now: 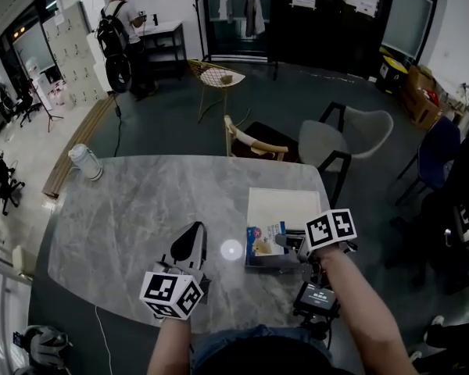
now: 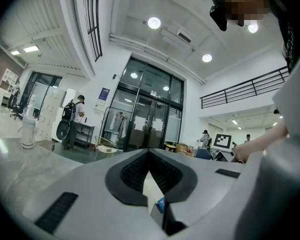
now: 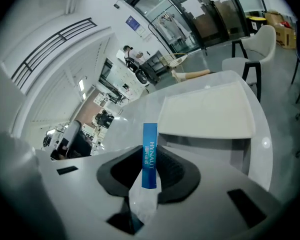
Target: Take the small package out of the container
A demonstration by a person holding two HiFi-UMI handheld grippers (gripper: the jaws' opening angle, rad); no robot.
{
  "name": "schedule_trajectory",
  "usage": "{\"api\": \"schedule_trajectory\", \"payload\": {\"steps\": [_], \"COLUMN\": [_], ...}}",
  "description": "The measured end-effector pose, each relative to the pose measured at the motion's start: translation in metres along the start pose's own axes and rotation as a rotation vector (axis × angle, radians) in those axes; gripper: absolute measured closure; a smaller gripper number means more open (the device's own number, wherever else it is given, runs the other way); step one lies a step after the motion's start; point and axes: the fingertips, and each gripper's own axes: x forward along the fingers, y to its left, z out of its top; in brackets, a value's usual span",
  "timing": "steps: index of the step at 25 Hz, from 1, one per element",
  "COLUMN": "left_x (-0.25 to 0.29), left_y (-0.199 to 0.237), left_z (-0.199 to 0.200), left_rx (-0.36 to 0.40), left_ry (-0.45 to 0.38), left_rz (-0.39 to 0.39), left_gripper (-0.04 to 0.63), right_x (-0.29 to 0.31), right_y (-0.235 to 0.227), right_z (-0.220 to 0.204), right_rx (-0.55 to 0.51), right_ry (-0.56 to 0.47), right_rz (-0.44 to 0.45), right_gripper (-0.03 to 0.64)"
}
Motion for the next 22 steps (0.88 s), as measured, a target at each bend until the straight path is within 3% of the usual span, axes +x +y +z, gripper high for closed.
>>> {"api": "schedule_trajectory", "payload": {"steps": [8,12,18,22], "left_x": [0.016,0.019,0.019,0.016], "left_y": [-0.009,-0.016,-0.023,-0.029], "left_z": [0.026,0.027,0.034,0.027], "left_rx": [0.042,0.051,0.062,0.059], "left_ry": [-0.049,-0.055,-0.06,-0.046], "left_rz": [-0.033,-0.047,-0.068,-0.079], "left_gripper": [0.583,0.583,0.583,0.583], "right_x": [-0.04,-0.061,-0.102,-0.123], "right_y": [0.029,0.046,0.074,0.083], "right_z": [0.027,0.028,0.046,0.043], "right_rx": [-0.129,-0.152,-0.351,-0.516], "right_ry": [-0.171,-0.319,-0.608,-0.805], "right_rz": [0.009,0.077,0.156,0.146], "right_gripper": [0.518,0.518,0.518,0.518]}}
